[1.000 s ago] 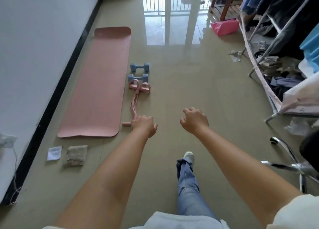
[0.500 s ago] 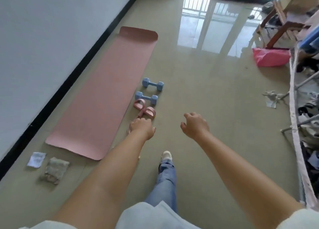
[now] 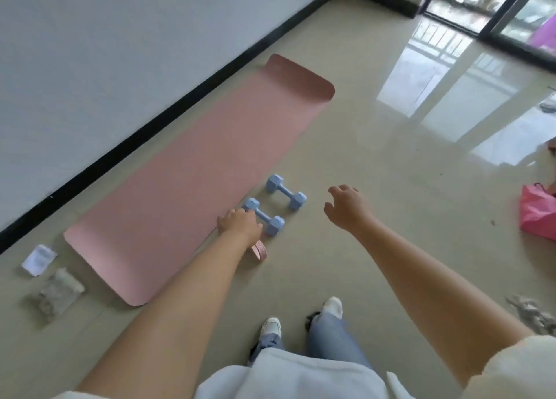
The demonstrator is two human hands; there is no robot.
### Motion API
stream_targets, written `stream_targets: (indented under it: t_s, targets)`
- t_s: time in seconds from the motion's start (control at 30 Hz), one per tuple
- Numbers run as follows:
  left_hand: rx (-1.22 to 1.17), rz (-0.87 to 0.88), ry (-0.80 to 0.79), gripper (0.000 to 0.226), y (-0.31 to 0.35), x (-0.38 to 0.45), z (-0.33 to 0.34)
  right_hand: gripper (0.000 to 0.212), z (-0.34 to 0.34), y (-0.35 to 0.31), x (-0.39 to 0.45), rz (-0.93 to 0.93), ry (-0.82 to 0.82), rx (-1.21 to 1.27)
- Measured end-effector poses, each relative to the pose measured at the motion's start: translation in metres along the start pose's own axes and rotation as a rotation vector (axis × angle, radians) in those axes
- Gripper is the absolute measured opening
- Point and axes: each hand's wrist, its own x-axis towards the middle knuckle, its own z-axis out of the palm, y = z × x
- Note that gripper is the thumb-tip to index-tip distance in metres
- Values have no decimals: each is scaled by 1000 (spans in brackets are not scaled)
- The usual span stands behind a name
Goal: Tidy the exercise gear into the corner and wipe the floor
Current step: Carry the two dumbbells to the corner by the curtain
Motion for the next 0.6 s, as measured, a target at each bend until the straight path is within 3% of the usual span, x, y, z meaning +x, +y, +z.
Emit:
stream_targets:
  t_s: [0.33, 0.6]
  targets:
    - [-371, -367, -29, 40, 86, 165, -56, 41, -36, 40, 245, -310, -242, -196]
    - [-517, -487, -198, 44, 116, 219, -10, 42, 1, 55, 340, -287, -432, -254]
